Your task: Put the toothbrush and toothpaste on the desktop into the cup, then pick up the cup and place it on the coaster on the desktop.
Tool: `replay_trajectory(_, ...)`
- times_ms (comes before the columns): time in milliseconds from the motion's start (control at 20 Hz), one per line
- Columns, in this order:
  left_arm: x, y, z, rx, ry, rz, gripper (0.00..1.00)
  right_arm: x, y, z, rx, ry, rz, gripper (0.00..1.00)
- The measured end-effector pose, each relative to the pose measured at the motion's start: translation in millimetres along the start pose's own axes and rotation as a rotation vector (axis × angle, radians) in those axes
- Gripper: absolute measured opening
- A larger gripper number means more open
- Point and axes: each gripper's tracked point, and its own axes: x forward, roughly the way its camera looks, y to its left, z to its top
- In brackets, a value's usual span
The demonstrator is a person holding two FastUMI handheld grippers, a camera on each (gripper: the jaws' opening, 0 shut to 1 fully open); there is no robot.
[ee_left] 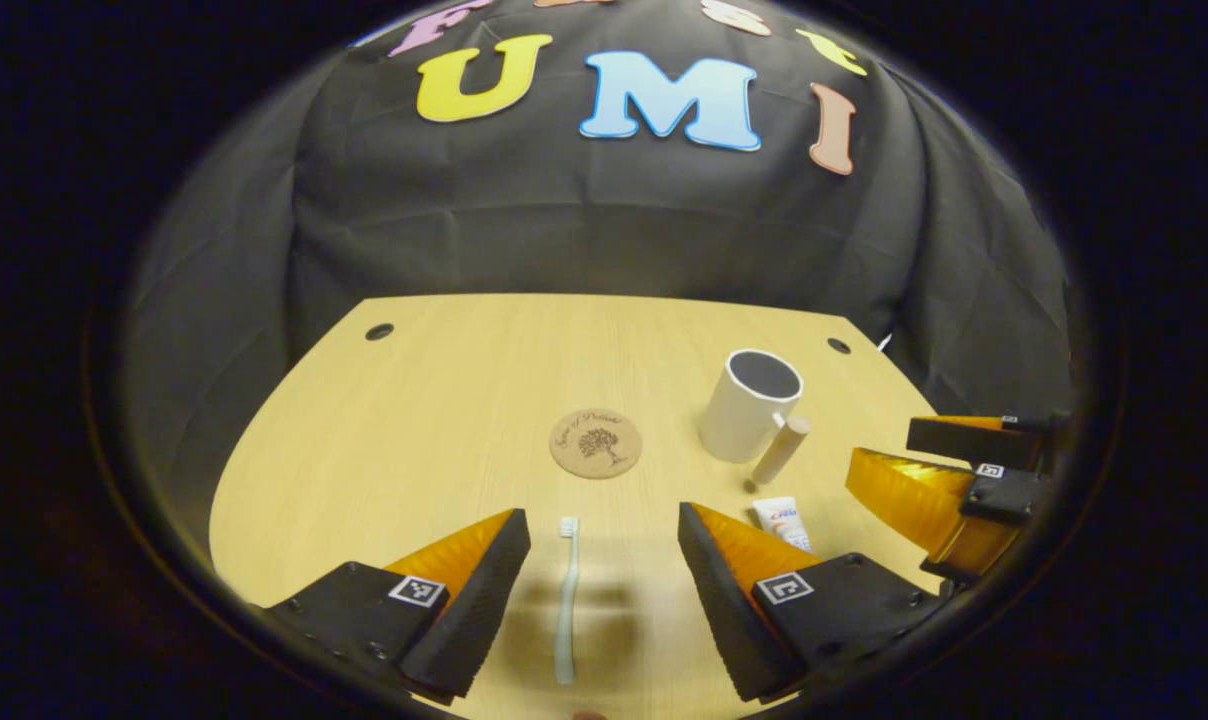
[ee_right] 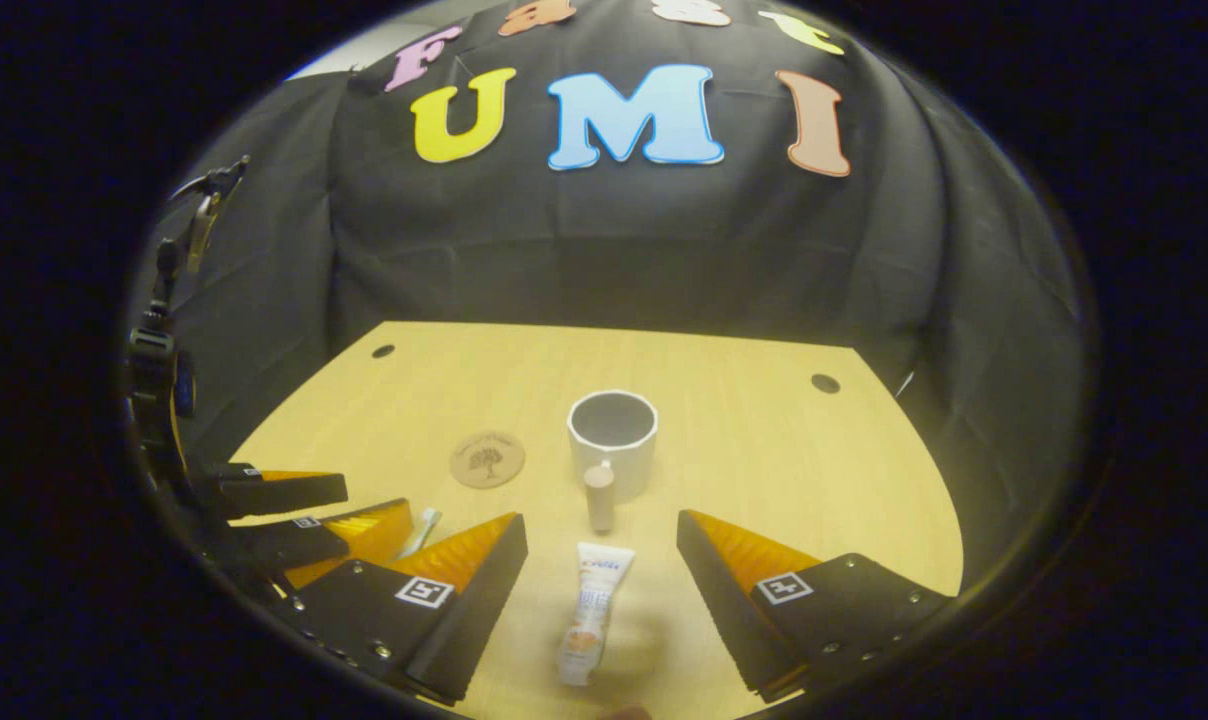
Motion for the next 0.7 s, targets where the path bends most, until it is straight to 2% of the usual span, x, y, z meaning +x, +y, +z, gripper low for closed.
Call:
replay_trajectory(50,4.9,1.8,-5.8,0.004,0.025,0.003,0.99,2.6,0.6,-4.5,0.0,0.024,0.002,0.94)
replay_trajectory(100,9.1,4.1,-11.2,0.011,0.053,0.007,0.96,6.7,1.0,-10.6,0.0,0.057,0.003,0.94)
replay_trajectory(400,30.3,14.8,-57.0,0.024,0.288,0.011,0.99,30.6,3.6,-45.6,0.045,0.226,0.003,0.95)
replay_trajectory(700,38.7,18.8,-83.0,0.065,0.438,0.008,0.99,43.9,1.4,-70.8,0.072,0.346,-0.017,0.95)
